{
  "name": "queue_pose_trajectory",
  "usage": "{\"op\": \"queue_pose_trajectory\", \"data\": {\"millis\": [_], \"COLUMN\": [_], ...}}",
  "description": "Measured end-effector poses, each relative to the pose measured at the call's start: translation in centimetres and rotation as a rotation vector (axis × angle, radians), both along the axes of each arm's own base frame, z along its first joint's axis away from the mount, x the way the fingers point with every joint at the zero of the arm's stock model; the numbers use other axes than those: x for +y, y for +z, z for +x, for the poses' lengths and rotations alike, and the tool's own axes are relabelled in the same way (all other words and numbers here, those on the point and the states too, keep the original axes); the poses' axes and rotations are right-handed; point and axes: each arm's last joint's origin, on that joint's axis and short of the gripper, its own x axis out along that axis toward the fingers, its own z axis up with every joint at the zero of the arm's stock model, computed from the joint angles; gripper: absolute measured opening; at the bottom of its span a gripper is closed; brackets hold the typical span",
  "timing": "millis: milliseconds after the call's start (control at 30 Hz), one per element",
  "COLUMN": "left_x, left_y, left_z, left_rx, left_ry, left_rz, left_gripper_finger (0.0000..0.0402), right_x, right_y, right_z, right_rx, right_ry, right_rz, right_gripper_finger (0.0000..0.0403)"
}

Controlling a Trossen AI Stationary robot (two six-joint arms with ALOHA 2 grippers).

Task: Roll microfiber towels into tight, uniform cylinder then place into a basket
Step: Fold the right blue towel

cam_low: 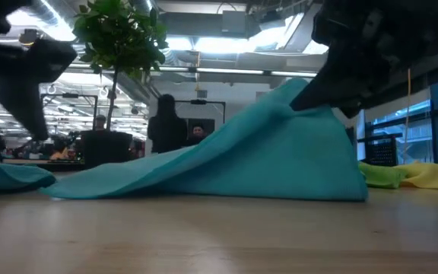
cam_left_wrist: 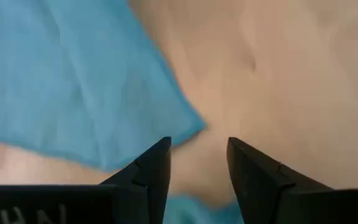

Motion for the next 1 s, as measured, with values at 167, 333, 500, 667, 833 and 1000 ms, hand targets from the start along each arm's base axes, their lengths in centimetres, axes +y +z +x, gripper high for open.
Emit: {"op": "queue_pose_trajectory", "data": {"millis": [167,333,500,667,833,1000], "left_x": [-0.3,0.0,0.4,0.5,0.1,0.3], "left_y": [0.3,-1.6,-4.0,-4.2,-3.7,-4.4], "left_z": [0.7,1.6,2.7,4.0,5.2,5.7], "left_rx": [-0.083,-0.038,-0.003,-0.017,-0.029,0.041], "left_ry": [-0.003,-0.004,-0.015,-0.036,-0.116,-0.222], "left_rz": [0.004,0.075,0.174,0.334,0.467,0.558], "left_gripper_finger": [0.0146,0.0145,0.0145,0.0145,0.0145,0.0145], "right_x": [-1.6,-3.7,-5.9,-7.3,-7.6,-7.6], "right_y": [-0.1,-0.4,-0.7,-1.0,-1.0,-1.0], "right_z": [0.5,0.9,1.0,1.0,1.1,1.1], "right_rx": [0.011,0.044,0.091,0.129,0.139,0.137], "right_ry": [-0.078,-0.156,-0.231,-0.257,-0.246,-0.241], "right_rz": [-0.020,-0.032,-0.044,-0.039,-0.036,-0.038], "right_gripper_finger": [0.0006,0.0007,0.0007,0.0008,0.0008,0.0008]}}
